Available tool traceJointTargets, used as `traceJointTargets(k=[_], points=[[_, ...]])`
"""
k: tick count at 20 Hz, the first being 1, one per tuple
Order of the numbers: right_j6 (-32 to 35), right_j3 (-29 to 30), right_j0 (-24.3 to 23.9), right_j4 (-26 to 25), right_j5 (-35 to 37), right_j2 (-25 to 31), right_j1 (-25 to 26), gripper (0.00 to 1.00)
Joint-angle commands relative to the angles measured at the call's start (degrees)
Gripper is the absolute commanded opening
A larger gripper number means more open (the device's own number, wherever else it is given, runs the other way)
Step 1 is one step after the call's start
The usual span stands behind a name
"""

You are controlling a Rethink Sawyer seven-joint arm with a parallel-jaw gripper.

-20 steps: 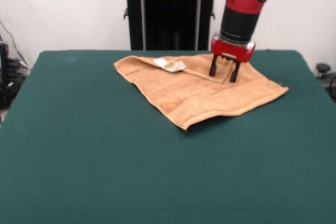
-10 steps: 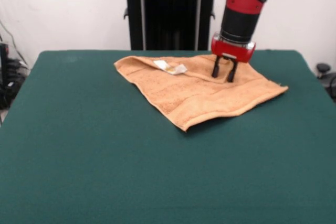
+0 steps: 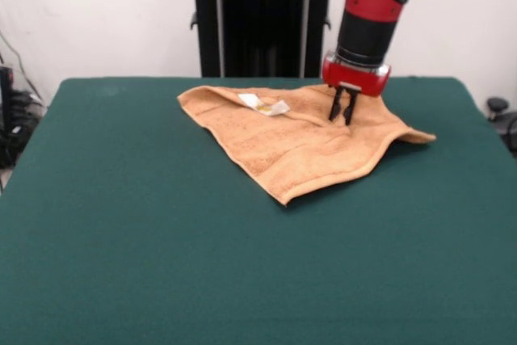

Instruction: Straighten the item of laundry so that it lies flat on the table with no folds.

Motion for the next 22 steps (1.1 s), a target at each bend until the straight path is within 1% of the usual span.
traceJointTargets(k=[1, 7, 9, 10, 16, 19, 22], points=[[10.4, -10.9, -3.1, 2.5, -2.0, 5.1, 11.7, 0.00], [9.9, -11.1, -2.9, 2.1, -1.0, 5.0, 11.6, 0.00], [8.9, -11.6, -2.1, 1.9, -0.7, 4.0, 11.7, 0.00], [9.1, -11.5, -2.8, 1.3, -1.2, 4.6, 11.8, 1.00], [10.5, -11.0, -4.9, 0.1, -2.7, 6.7, 11.4, 1.00], [10.8, -11.1, -5.2, -0.4, -3.1, 7.1, 11.7, 1.00], [10.7, -11.2, -4.8, -0.4, -1.9, 6.7, 11.4, 1.00]])
